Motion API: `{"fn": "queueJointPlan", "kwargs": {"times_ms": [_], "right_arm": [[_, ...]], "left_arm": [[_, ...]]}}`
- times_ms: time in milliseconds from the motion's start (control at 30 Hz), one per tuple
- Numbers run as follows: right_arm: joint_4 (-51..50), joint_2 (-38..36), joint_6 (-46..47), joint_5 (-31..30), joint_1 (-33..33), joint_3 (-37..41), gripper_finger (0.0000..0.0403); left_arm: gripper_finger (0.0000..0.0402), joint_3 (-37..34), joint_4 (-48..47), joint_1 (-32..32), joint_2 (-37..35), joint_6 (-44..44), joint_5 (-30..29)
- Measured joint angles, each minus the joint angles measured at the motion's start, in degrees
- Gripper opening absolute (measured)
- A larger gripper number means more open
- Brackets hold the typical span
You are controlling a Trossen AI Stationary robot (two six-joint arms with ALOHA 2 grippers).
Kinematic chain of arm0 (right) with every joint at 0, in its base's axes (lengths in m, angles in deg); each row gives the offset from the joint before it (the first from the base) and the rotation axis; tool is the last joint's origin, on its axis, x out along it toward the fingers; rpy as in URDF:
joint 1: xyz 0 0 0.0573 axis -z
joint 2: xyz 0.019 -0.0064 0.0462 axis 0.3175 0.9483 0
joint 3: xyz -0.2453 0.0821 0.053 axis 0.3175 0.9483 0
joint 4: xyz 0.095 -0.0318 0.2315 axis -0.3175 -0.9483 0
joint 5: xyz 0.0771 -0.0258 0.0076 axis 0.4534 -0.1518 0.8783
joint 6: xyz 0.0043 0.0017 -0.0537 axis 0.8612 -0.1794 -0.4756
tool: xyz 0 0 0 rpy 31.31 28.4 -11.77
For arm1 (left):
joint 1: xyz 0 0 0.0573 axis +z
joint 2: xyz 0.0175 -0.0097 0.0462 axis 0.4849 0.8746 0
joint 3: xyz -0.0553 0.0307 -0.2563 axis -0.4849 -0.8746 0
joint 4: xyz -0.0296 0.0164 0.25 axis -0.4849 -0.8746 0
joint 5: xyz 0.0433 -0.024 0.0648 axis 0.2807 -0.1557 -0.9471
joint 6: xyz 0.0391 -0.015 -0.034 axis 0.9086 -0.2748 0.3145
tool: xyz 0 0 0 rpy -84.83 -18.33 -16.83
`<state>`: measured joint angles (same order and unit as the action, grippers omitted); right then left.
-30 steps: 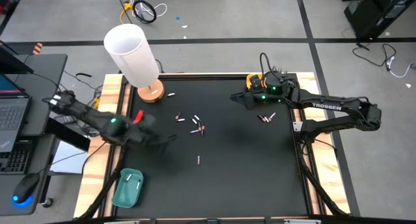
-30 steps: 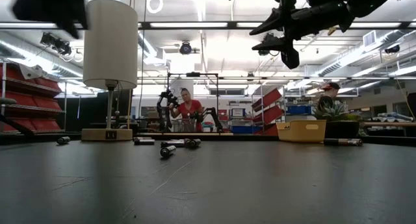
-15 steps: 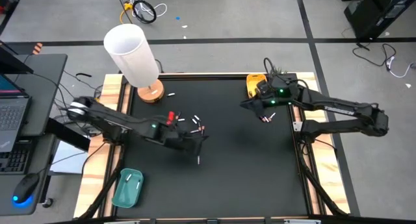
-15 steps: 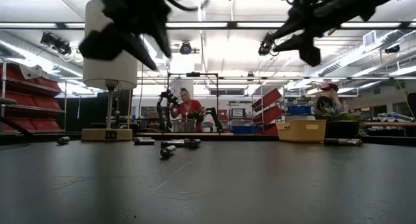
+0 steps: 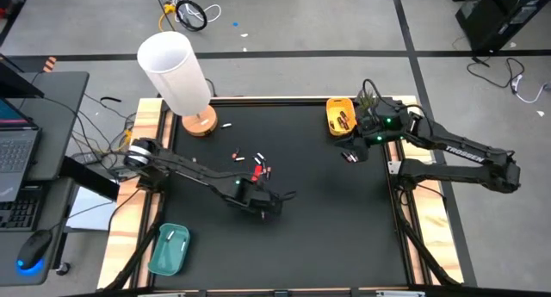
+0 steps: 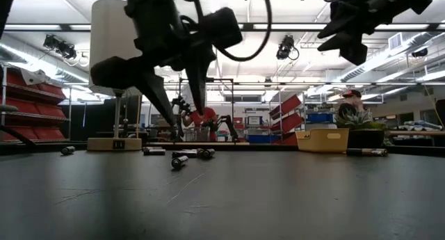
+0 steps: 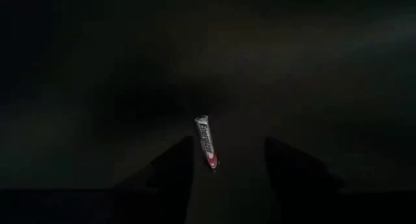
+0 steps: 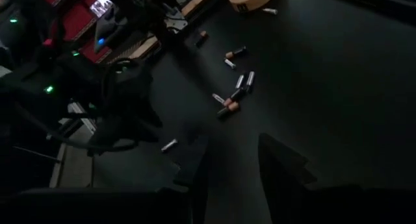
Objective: Sort batteries
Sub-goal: Put the silver battery into the blue bin
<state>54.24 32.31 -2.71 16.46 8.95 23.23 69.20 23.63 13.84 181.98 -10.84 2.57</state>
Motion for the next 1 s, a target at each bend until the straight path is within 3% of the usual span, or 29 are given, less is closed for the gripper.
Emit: {"fn": "queueJointPlan", "kwargs": {"times_ms": [367, 867, 1000], "right_arm": [[-0.08, -0.07, -1.61, 1.37, 0.92, 0.0, 0.0116], [-0.04, -0.07, -1.59, 1.9, 0.94, 0.0, 0.0116], [-0.01, -0.04, -1.46, 1.9, 0.94, 0.0, 0.0116]], "left_arm": [[0.0202, 10.03, -6.71, -0.69, 9.73, -3.18, -1.06], [0.0202, 8.73, -9.79, -1.78, 10.16, -7.57, -1.59], [0.0196, 5.41, -3.47, -1.82, 10.18, -7.28, -0.7]]}}
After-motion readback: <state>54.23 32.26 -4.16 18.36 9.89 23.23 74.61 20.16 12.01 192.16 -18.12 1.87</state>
